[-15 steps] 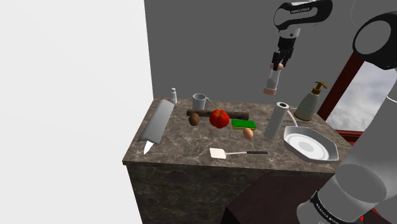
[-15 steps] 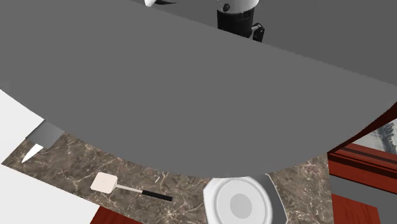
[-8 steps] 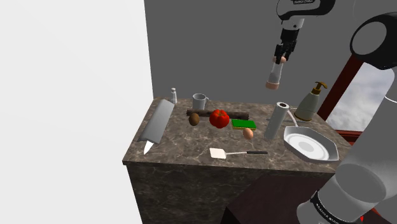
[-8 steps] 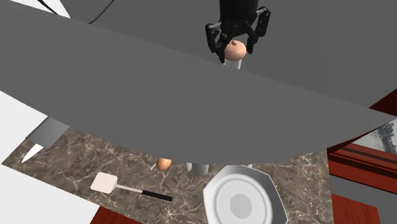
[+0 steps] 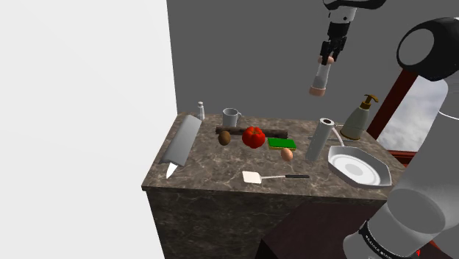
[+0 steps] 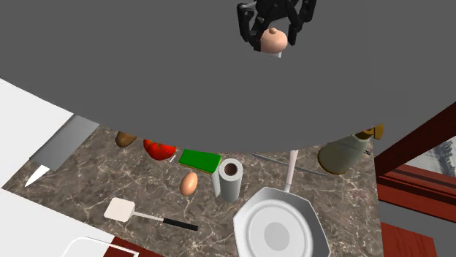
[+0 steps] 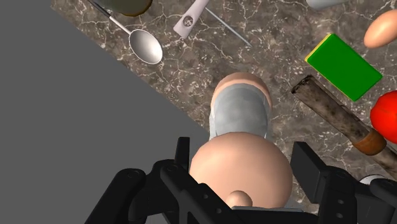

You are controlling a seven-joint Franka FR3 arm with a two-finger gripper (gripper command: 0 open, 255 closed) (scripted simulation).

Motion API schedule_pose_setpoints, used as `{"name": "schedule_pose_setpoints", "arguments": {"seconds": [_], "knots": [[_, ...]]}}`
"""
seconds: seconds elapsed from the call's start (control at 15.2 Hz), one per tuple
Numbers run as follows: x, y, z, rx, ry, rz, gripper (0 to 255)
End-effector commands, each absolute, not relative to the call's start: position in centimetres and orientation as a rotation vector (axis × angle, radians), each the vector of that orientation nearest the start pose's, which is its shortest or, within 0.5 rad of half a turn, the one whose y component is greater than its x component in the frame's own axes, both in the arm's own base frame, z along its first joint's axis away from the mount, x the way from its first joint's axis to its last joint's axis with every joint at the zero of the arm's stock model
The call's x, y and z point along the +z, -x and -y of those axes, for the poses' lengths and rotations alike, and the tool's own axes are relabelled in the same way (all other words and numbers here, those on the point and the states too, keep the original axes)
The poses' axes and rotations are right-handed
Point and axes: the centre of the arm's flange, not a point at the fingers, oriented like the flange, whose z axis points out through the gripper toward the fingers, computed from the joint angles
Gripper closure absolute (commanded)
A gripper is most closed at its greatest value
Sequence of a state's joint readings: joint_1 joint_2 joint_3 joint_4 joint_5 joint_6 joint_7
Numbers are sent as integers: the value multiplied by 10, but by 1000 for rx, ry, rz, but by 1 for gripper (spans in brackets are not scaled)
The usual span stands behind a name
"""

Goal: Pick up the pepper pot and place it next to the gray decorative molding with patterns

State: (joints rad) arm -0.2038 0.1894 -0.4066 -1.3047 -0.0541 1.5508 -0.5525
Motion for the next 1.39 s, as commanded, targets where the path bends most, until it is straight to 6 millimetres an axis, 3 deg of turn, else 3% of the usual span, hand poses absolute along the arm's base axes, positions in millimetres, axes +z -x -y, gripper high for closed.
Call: {"name": "schedule_pose_setpoints", "arguments": {"seconds": [0.0, 1.32], "knots": [[656, -509, 329, 17, 3287, -85, 255], [657, -530, 66, 17, 3287, -85, 255]]}}
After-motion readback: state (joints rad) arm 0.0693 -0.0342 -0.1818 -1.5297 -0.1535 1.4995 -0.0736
